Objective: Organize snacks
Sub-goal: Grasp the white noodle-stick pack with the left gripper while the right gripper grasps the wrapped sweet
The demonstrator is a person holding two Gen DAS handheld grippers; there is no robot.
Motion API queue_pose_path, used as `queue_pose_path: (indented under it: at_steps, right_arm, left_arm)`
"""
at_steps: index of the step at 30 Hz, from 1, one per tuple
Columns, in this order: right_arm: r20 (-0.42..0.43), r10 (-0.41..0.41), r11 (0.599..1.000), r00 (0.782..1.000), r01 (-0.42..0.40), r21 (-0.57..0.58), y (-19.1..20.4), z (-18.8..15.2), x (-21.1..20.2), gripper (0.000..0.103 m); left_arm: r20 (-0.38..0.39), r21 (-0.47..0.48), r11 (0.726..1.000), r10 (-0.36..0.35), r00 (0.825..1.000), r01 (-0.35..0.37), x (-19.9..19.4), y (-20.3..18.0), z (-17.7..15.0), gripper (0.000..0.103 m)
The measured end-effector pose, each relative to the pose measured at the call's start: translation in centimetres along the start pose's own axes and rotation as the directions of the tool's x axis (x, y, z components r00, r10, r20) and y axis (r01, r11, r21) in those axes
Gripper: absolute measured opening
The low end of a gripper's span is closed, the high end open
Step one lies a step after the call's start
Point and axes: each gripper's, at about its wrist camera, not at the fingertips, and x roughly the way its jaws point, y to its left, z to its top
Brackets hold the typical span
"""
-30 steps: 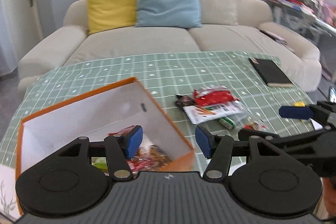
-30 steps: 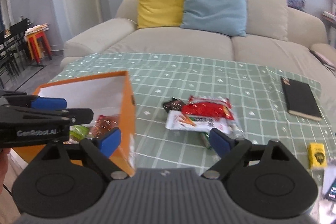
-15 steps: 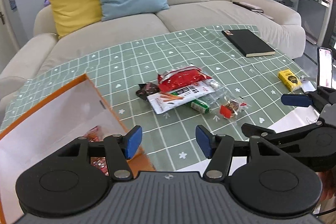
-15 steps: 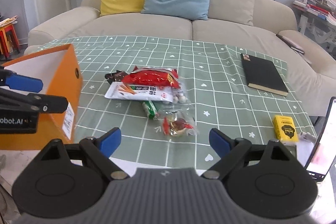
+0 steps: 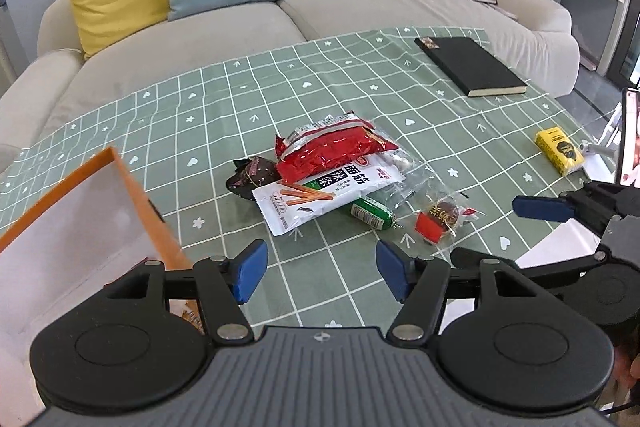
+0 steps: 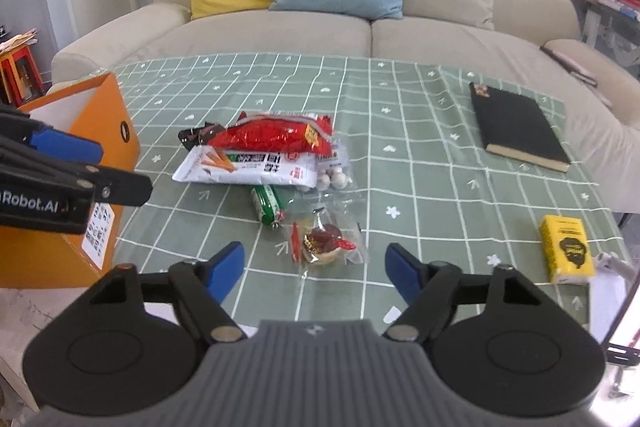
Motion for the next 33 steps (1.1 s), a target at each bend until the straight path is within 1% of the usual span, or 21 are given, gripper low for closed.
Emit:
queue_pose_path:
  at_steps: [3,5,7,8,9,10,12,15,18,20,23,25,27,29,31,33]
  right_arm:
    - [-0.018,-0.002,1.0,1.0,0.002,-0.002,-0.2,0.1,1.1,0.071]
    - [-0.025,-0.002,1.0,1.0,0.001,-0.007,-0.3,0.4,1.8,0.071]
    - [-0.033,-0.005,0.999,0.999,0.004,-0.032,-0.2,0.9,2.6,0.071]
    - [-0.04,-0.01,0.999,0.999,0.008,-0.043,-0.2,1.1,3.0,0.071]
    - [-0.047,-0.013,0.999,0.999,0.011,-0.051,-0.2,1.2,3.4,0.071]
    - [-0.054,-0.012,0.999,0.998,0.01,-0.053,-0.2,1.4,3.9,0.07]
    - [-0.07,-0.004,0.999,0.998,0.0,-0.05,-0.4,1.7,4.7,0.069]
    - [-0.088,-0.002,0.999,0.996,-0.003,-0.05,-0.4,2.0,5.5,0.062]
    - [-0.101,0.002,0.999,0.995,-0.006,-0.043,-0.5,2.0,6.1,0.059]
    - [-0.107,0.005,0.999,0.994,-0.009,-0.037,-0.6,2.1,6.4,0.059]
    - [-0.112,0.003,0.999,0.994,-0.007,-0.034,-0.6,2.2,6.7,0.055]
    - [-0.114,0.002,1.0,0.993,-0.005,-0.03,-0.7,2.3,6.9,0.052]
    - [-0.118,0.0,1.0,0.993,-0.003,-0.028,-0.8,2.3,7.0,0.047]
    - [-0.117,0.004,1.0,0.993,-0.006,-0.022,-0.9,2.3,7.0,0.047]
    - [-0.118,0.006,1.0,0.993,-0.009,-0.02,-0.9,2.2,6.9,0.046]
    - [-0.121,0.007,1.0,0.993,-0.009,-0.016,-1.0,2.2,6.9,0.045]
  left_arm:
    - [-0.01,0.01,1.0,0.001,1.0,-0.001,1.0,0.0,0.5,0.073]
    - [-0.015,0.038,0.999,0.009,1.0,-0.008,1.7,-0.1,0.9,0.073]
    - [-0.035,0.091,0.996,0.013,0.999,-0.01,2.8,-0.2,1.5,0.073]
    - [-0.059,0.129,0.992,0.017,0.998,-0.009,3.5,-0.3,1.8,0.073]
    - [-0.078,0.171,0.985,0.038,0.996,-0.024,4.1,-0.6,2.0,0.073]
    - [-0.084,0.212,0.976,0.061,0.995,-0.042,4.6,-0.8,2.2,0.073]
    - [-0.099,0.315,0.946,0.106,0.989,-0.07,5.8,-1.5,2.5,0.073]
    - [-0.117,0.415,0.903,0.17,0.979,-0.107,7.7,-2.3,2.8,0.073]
    - [-0.126,0.462,0.879,0.197,0.972,-0.118,9.1,-2.7,2.9,0.073]
    - [-0.154,0.468,0.878,0.194,0.969,-0.102,9.9,-3.0,3.0,0.073]
    - [-0.166,0.515,0.847,0.249,0.954,-0.131,11.1,-3.7,2.8,0.073]
    - [-0.159,0.546,0.826,0.266,0.951,-0.14,11.7,-4.1,2.6,0.073]
    - [-0.154,0.565,0.811,0.283,0.947,-0.15,12.2,-4.3,2.4,0.073]
    - [-0.154,0.571,0.805,0.296,0.943,-0.16,12.7,-4.6,2.2,0.067]
    - [-0.138,0.581,0.796,0.302,0.943,-0.17,12.8,-4.8,1.9,0.053]
    - [-0.132,0.594,0.784,0.318,0.939,-0.182,12.9,-5.0,1.7,0.041]
